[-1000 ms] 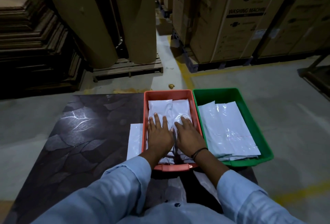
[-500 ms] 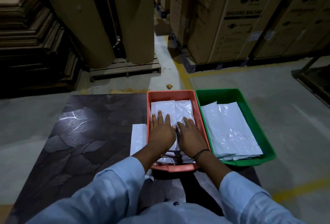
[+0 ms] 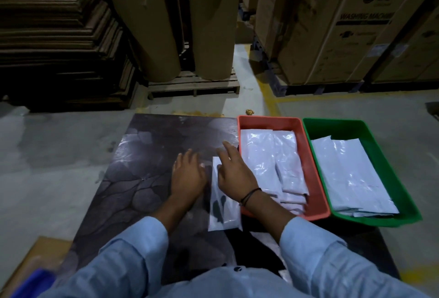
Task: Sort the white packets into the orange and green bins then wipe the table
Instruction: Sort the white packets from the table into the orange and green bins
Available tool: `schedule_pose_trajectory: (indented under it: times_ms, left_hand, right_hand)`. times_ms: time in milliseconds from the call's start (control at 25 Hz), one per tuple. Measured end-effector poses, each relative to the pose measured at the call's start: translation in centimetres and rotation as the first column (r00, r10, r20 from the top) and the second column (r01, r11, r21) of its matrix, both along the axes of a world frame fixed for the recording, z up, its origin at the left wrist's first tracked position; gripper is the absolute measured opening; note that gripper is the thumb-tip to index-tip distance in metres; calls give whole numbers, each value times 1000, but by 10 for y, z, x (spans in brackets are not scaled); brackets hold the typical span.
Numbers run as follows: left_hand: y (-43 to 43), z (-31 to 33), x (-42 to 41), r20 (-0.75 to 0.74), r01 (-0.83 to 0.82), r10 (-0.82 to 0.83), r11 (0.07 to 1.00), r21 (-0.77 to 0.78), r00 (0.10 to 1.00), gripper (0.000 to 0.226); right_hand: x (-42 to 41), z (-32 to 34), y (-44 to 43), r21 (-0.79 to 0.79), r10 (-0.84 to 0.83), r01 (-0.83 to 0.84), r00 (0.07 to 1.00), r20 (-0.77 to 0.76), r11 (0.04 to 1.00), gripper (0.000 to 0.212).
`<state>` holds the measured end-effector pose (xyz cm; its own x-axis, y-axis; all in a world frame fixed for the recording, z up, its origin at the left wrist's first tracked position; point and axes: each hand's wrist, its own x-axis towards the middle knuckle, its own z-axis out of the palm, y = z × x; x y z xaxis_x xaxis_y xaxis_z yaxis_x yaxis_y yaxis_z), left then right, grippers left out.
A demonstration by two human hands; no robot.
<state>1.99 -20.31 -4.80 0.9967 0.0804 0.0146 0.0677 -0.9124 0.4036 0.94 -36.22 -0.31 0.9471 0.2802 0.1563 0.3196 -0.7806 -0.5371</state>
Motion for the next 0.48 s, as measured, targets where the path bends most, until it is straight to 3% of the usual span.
schedule_pose_trajectory:
  times_ms: [160,280,360,480]
  left_hand:
    - [46,-38,-20,-171,-7,19,998,68,985,72]
    - [61,-47,-34,-255,36,-16,997,74,967,57]
    - [68,-51,-38,-262,64,-43,995,72,964,55]
    - [72,-57,-38,-272,77,-64,996,39,960,54]
  right_hand:
    - [-10,-21,52,-48,9,-20,975,-222,999,62]
    - [-19,-54,58,-301,-136,15,913,-385,954,75]
    - [-26,-77,54,-420,-247,58,877,-412,905,83]
    - [-32,-98,48,-478,-178,-36,901,-395,878,87]
